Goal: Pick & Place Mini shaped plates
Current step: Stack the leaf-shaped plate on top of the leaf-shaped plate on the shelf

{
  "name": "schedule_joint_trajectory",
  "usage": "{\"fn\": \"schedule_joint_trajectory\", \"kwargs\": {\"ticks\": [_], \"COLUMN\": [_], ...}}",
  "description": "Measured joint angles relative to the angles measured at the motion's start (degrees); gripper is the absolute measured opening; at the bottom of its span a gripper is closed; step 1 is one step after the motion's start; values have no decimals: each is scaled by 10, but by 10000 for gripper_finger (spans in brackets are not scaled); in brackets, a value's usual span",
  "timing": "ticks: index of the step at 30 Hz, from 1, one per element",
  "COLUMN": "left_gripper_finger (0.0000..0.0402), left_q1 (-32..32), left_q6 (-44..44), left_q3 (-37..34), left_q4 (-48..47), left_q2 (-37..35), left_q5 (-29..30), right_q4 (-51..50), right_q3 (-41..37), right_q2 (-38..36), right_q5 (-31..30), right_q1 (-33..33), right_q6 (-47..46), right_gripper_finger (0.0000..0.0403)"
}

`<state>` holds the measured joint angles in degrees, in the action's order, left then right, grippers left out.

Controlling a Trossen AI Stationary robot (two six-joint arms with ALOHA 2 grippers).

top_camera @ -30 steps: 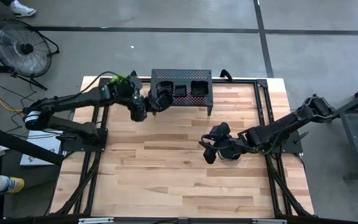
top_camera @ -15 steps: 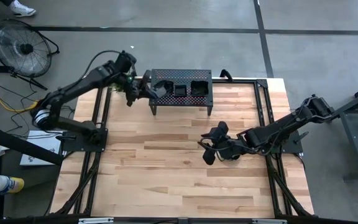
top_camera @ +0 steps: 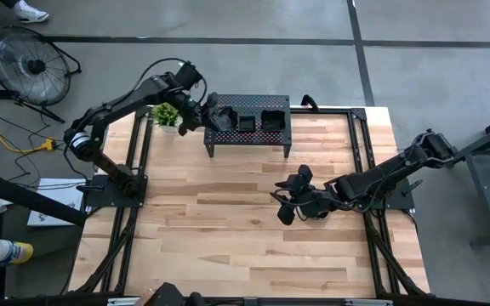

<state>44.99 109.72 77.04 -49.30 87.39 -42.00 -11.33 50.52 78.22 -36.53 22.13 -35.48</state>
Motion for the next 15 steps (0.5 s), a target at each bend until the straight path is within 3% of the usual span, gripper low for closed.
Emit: {"fn": "schedule_joint_trajectory", "kwargs": {"ticks": [10,15], "left_gripper_finger": [0,0], "left_q1": [0,0], "left_q6": [15,40], "left_q3": [0,0], "left_q4": [-2,5], "left_q2": [0,0], "left_q5": [65,70], "right_q4": [0,1], "right_q3": [0,0], "right_q2": [0,0], "right_q5": [-10,-10], "right_q1": [0,0], "right_q6": [11,10], "right_gripper_finger": [165,165]}}
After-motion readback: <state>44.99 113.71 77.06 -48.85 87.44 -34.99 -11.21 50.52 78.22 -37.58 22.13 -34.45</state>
